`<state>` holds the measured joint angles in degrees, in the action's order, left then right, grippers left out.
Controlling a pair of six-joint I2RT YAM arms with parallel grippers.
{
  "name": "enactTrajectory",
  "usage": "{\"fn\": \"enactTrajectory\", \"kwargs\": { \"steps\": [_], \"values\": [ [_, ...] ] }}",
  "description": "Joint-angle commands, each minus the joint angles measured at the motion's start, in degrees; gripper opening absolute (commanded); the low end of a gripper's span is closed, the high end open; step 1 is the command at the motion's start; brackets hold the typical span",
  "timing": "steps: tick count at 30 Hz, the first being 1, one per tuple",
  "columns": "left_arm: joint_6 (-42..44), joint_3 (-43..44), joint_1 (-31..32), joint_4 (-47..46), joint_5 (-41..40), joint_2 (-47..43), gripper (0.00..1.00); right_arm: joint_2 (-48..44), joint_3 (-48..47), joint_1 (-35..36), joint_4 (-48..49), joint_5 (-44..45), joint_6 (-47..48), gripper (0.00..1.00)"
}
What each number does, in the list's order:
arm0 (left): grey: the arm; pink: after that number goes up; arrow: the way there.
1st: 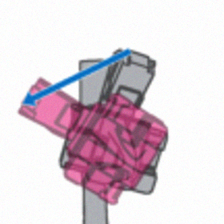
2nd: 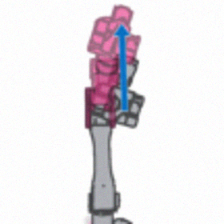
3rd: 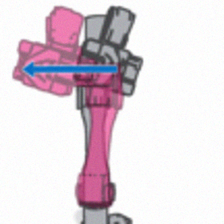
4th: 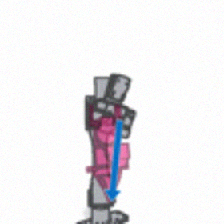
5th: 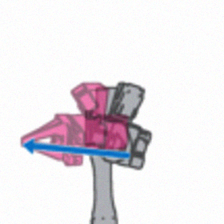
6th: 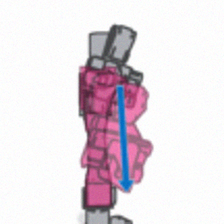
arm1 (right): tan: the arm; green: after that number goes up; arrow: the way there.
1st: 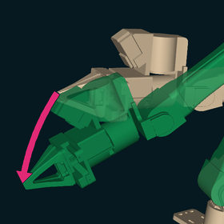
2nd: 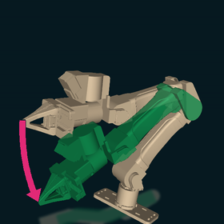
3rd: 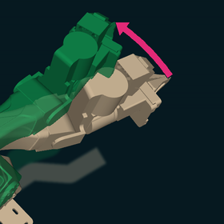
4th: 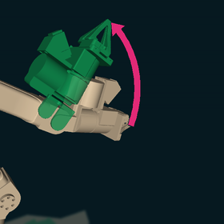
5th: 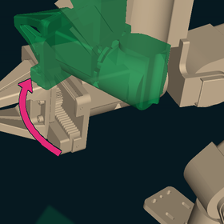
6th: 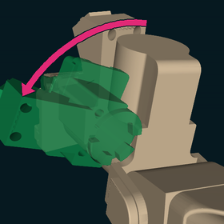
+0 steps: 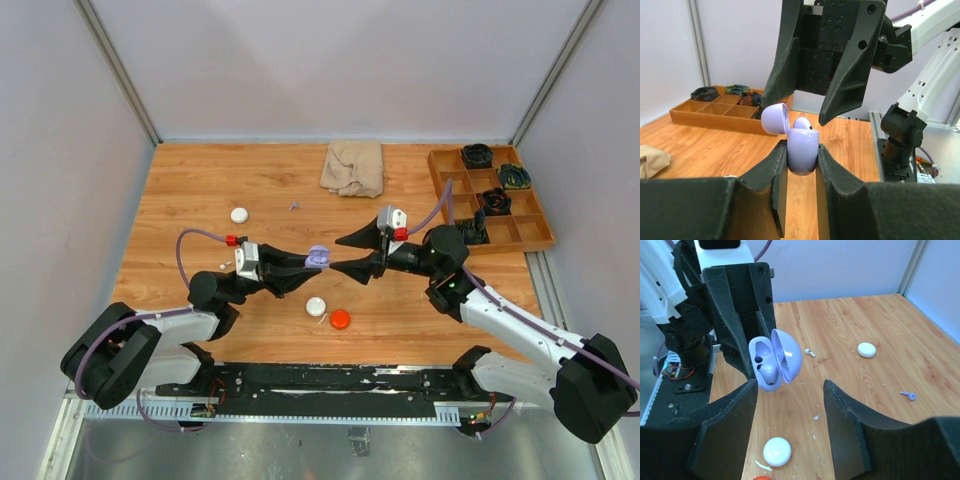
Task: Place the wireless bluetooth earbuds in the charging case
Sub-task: Adjust the charging case.
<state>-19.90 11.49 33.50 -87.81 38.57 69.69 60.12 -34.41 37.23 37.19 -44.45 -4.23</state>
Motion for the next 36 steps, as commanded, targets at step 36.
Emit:
{"fn": "enactTrajectory", "kwargs": {
  "steps": [36],
  "values": [
    [-3.88,3.65,-0.27,-13.86,-3.09,-2.96,0.05,5.95,6.14,1.32,29.79,-2.57,-23.08,0.45]
  ]
}}
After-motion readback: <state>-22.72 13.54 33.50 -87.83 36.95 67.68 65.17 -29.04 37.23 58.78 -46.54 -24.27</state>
